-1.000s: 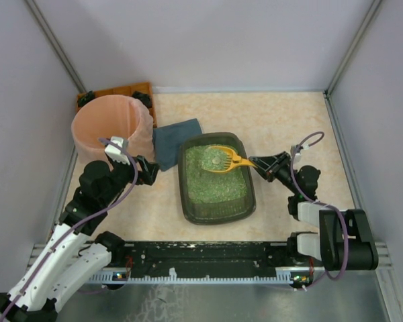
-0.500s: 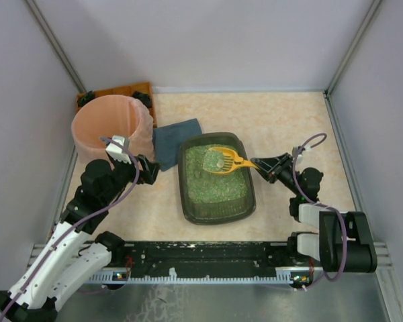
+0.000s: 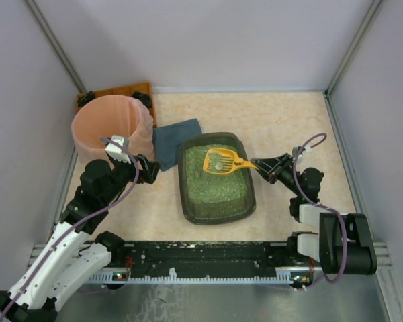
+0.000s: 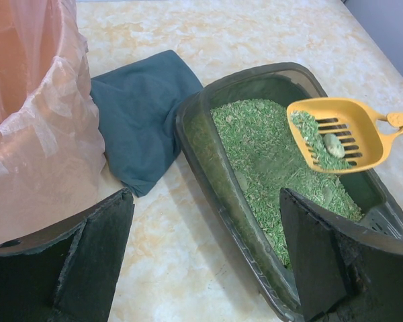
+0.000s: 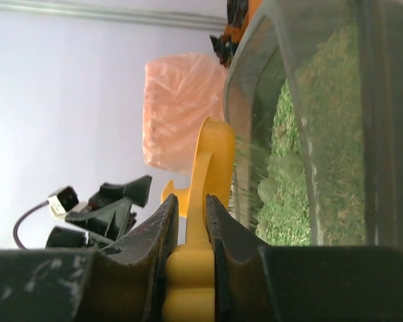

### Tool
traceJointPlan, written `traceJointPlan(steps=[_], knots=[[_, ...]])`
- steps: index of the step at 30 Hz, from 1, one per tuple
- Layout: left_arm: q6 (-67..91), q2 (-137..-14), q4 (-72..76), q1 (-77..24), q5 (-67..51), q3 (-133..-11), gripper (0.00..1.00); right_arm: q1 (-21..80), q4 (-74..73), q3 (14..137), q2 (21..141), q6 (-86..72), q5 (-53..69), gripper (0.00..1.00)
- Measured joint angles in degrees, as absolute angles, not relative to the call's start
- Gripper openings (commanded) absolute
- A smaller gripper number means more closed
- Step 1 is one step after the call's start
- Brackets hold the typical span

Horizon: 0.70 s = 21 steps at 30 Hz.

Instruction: Clean the litter box

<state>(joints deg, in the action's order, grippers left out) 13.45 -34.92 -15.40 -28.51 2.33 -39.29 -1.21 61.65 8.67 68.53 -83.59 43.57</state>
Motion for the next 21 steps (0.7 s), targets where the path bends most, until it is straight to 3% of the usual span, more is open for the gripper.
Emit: traceJointPlan(steps=[21], knots=[[13.54,-35.24,-15.31,-28.51,2.33,-39.29,0.94,0.12,62.06,9.28,68.60,-82.17,42.59,0.00]])
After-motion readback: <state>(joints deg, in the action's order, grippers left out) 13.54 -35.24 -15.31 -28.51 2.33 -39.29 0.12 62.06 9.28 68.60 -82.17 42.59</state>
